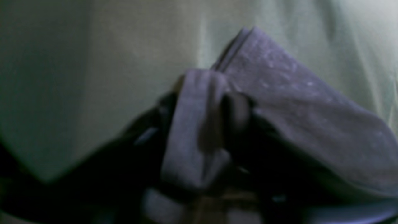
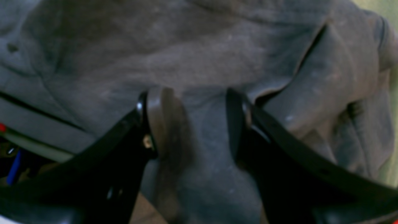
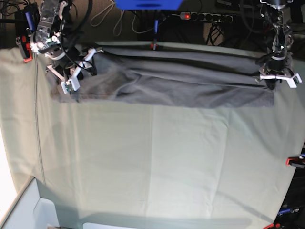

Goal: Layout the t-shirt on the table in an organized manner, then fold the t-shirt properly
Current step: 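Carry the strip end held by the left gripper toward the right gripper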

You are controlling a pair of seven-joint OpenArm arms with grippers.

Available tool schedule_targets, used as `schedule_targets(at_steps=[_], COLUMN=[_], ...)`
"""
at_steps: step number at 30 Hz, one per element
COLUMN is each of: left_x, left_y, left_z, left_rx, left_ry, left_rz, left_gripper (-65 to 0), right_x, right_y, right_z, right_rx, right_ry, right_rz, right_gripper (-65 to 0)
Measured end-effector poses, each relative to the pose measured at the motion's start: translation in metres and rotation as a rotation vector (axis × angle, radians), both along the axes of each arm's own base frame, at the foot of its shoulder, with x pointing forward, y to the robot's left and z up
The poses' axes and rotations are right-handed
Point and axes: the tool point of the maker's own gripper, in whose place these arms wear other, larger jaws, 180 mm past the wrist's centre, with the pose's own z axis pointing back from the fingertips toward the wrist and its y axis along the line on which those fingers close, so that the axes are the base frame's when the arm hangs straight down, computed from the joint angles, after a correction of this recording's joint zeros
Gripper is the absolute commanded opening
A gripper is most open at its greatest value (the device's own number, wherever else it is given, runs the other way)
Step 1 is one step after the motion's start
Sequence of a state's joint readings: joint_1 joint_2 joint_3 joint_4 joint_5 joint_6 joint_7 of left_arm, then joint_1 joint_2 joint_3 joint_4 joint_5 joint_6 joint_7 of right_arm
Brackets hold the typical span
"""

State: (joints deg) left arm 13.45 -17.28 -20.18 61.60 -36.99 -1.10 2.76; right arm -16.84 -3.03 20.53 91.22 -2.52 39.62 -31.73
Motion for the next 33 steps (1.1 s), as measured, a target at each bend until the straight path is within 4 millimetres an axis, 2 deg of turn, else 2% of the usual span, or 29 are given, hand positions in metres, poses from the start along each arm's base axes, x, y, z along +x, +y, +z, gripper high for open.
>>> schedule_targets(at_steps=[2,7,10,15,21,24,30,33], left_x=[0.004,0.008,0.011,0.025,0.03,0.029,0.028,0.02], left_y=[-0.002,-0.004,-0.011,-0.034,-0.068,-0.109,-0.222,-0.26], left_z=[0.001,0.004,0.014,0.052,0.069,0.068,0.064,0.061], left_rx=[-0.008,-0.013,-0.017,-0.011,-0.037,-0.076,-0.207,-0.254], left_ry=[-0.009,-0.01,-0.015,-0.126,-0.183,-0.176,-0.171,-0.155], left_rz=[-0.004,-0.008,-0.029,-0.091,-0.139,-0.238,-0.486,-0.573], left_gripper=[-65.0,-65.0,-65.0,-65.0,-65.0,-65.0,-65.0,-65.0], right_x=[0.0,0.0,0.0,0.0,0.0,0.0,0.0,-0.001], right_y=[0.0,0.0,0.0,0.0,0.0,-0.001,-0.001,-0.001], right_z=[0.0,0.0,0.0,0.0,0.0,0.0,0.0,-0.001], right_rx=[0.0,0.0,0.0,-0.001,0.0,0.0,-0.001,0.0], right_ry=[0.001,0.0,0.0,0.002,0.0,0.0,0.0,0.004], right_rz=[0.001,0.001,0.001,0.001,0.0,-0.001,-0.005,-0.005], right_gripper=[-37.7,-37.7,-37.7,-37.7,-37.7,-37.7,-37.7,-37.7])
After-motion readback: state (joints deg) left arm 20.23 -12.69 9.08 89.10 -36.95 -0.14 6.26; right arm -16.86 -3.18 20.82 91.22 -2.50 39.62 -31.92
